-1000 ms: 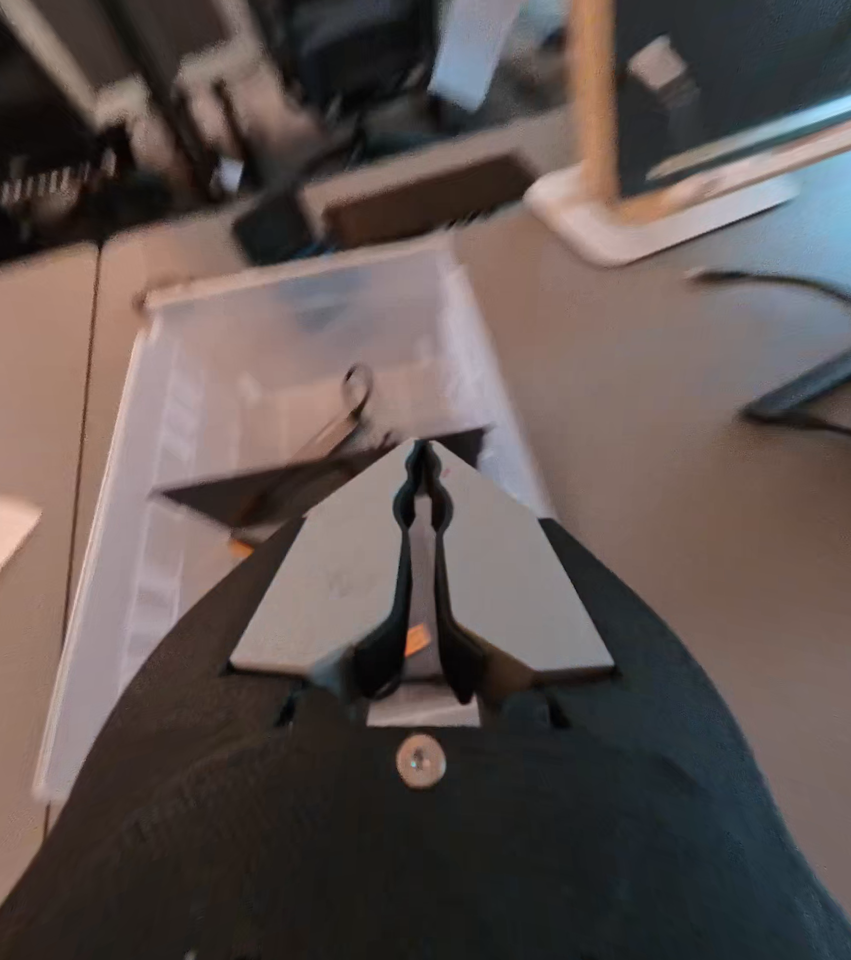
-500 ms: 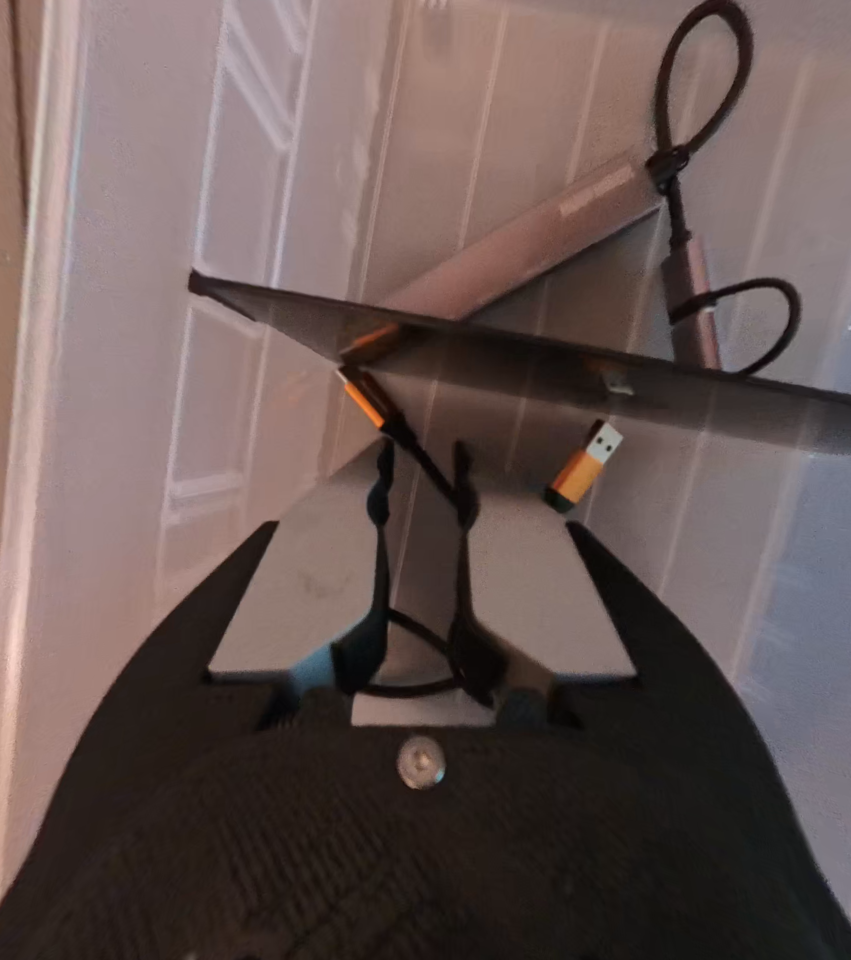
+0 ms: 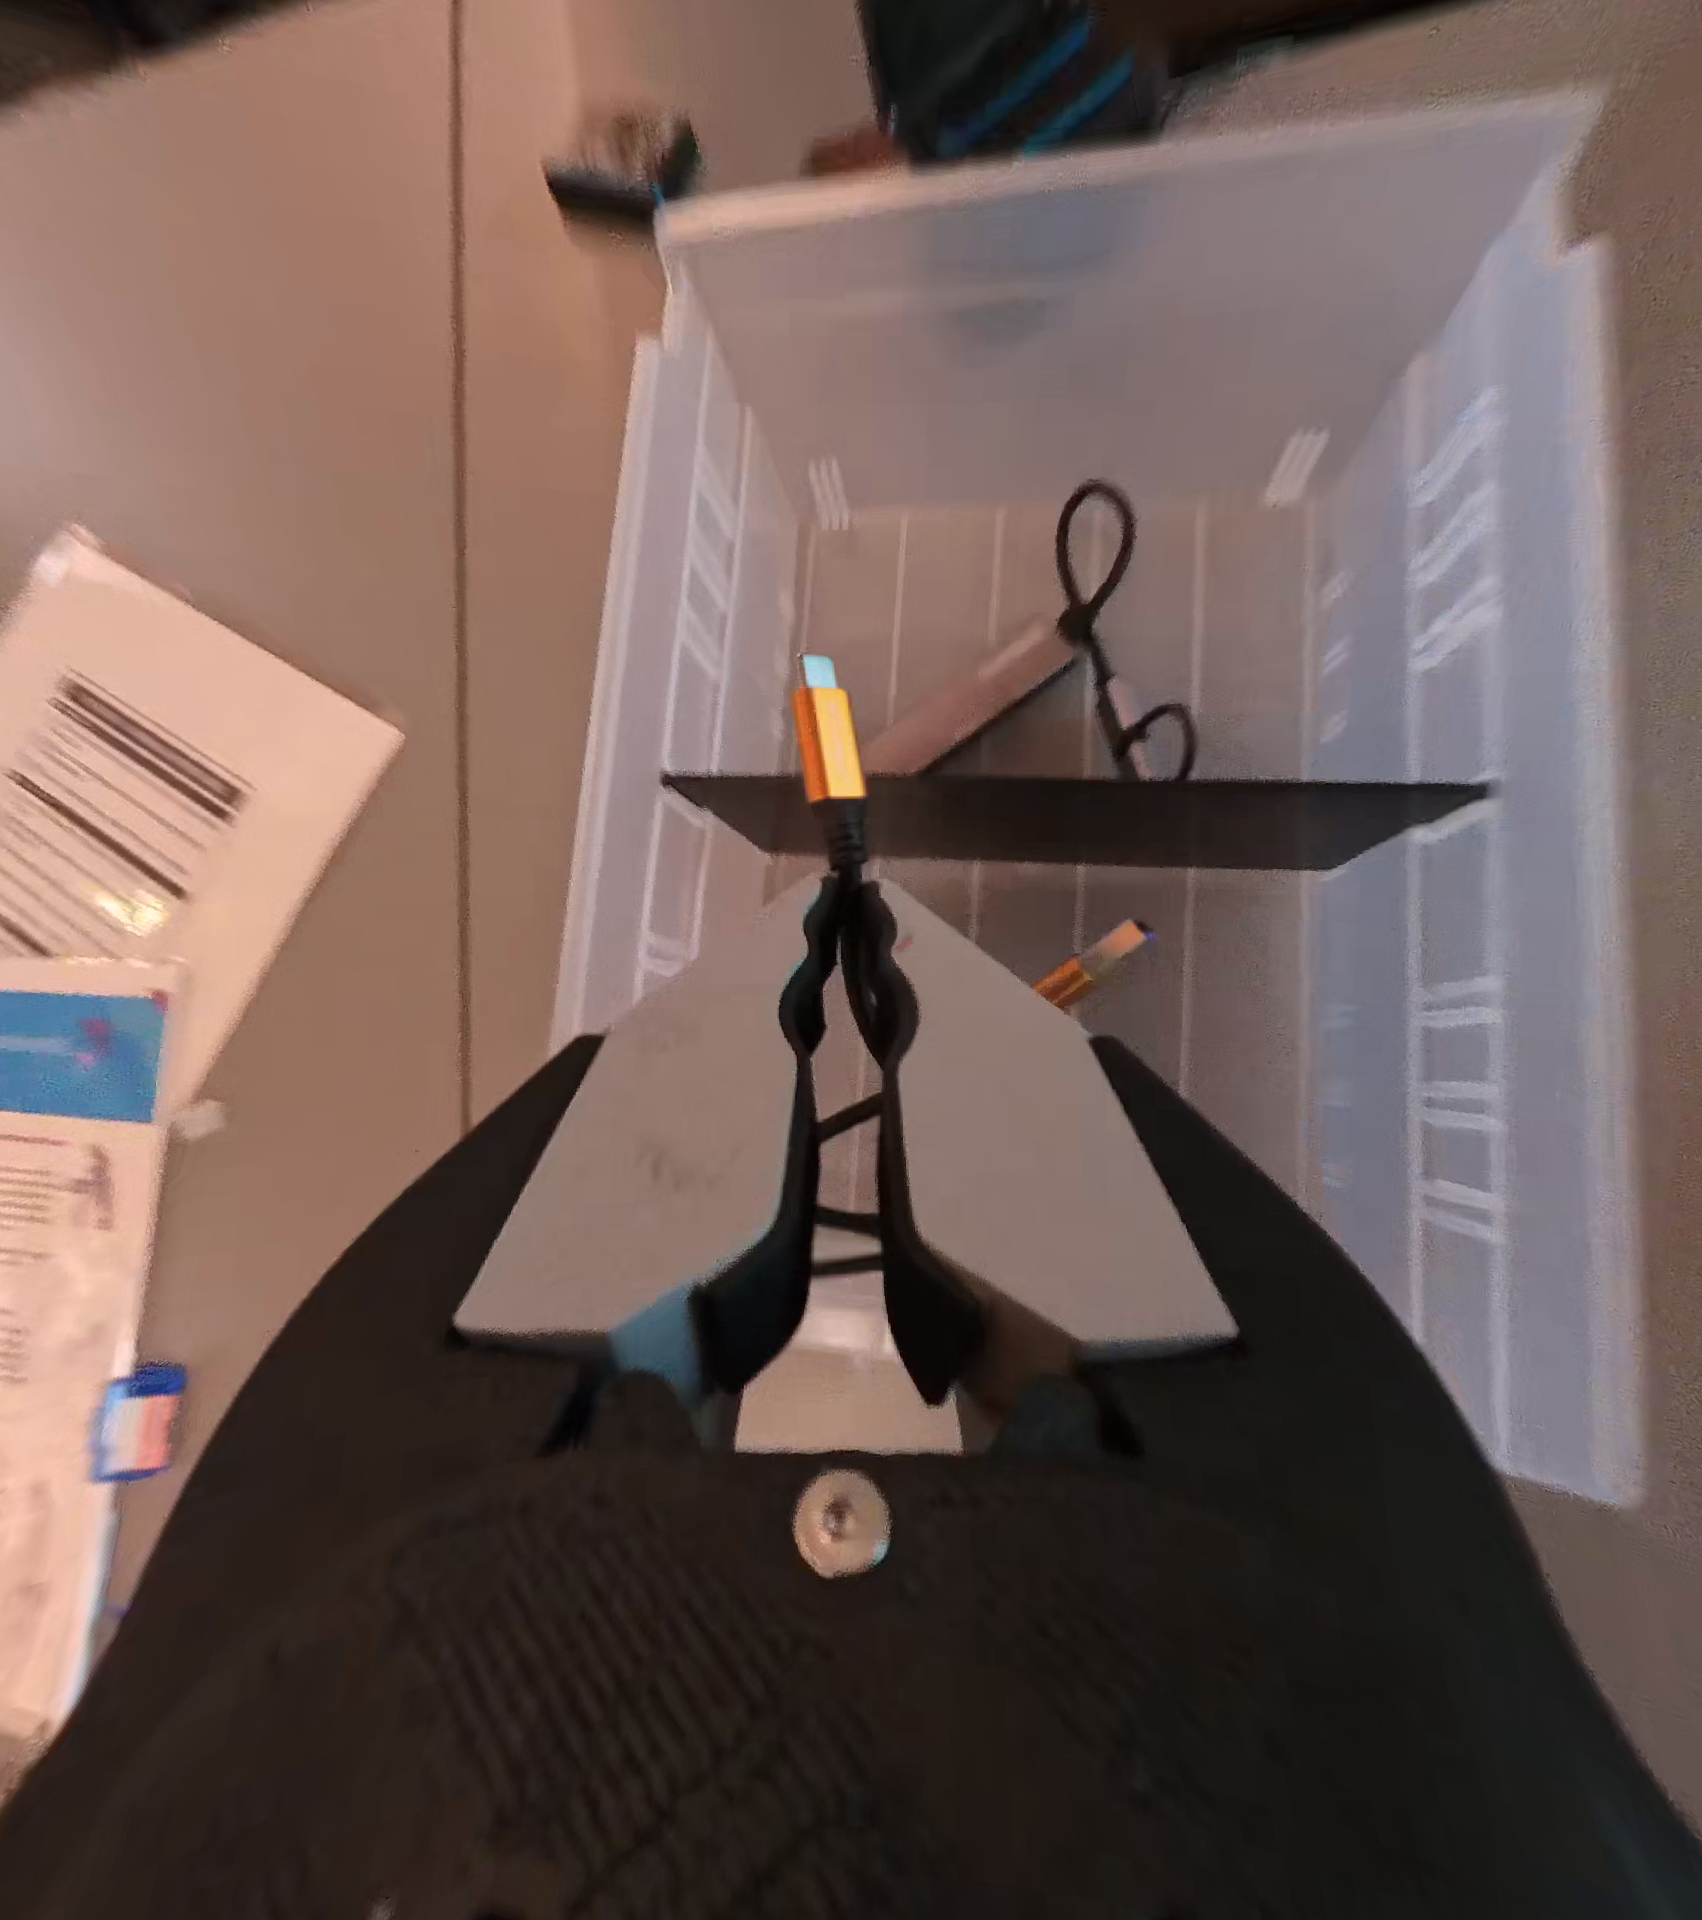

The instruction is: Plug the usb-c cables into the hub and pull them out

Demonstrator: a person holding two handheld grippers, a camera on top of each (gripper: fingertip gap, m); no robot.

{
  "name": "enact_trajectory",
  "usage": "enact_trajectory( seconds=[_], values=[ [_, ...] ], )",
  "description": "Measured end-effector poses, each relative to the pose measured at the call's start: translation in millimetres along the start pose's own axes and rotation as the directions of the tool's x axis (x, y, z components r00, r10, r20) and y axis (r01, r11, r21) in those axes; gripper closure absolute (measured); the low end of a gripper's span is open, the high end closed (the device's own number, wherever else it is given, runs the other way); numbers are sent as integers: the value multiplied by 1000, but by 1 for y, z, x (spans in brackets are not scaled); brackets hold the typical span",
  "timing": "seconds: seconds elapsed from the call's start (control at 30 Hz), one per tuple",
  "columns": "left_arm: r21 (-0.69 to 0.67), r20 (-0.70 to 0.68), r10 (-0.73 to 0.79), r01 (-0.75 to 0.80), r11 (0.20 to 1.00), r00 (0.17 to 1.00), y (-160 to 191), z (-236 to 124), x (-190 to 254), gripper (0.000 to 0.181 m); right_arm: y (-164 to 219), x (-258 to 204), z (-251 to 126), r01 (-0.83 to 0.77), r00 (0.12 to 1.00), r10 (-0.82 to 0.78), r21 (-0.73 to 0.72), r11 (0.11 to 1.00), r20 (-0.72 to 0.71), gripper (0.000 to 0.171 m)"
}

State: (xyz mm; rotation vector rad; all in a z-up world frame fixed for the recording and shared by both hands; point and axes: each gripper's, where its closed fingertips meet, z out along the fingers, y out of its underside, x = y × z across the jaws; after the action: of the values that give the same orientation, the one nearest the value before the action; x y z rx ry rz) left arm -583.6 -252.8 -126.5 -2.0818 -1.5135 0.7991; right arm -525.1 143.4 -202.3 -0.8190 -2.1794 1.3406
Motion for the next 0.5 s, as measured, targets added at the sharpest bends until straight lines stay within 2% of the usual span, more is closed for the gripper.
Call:
enact_trajectory(
  seconds=[0.03,0.17,0.3,0.4,0.5],
  values=[
    [31,12,21,-21,999,1000,-11,-13,2,181,0,0,0,0,1000,0,-1,1000,1,99],
    [180,26,50,-54,982,998,-51,-55,8,181,0,0,0,5,1000,-5,-2,1000,-4,100],
    [424,-27,57,-40,905,998,-94,-96,28,181,-3,1,-3,4,1000,-4,11,1000,-13,101],
    [484,-120,127,-53,873,985,-105,-116,67,181,-4,3,-4,-1,1000,1,15,1000,-14,101],
    [526,-201,263,-122,841,944,-110,-131,129,181,-5,4,-5,1,1000,-1,22,1000,-11,100]
  ],
)
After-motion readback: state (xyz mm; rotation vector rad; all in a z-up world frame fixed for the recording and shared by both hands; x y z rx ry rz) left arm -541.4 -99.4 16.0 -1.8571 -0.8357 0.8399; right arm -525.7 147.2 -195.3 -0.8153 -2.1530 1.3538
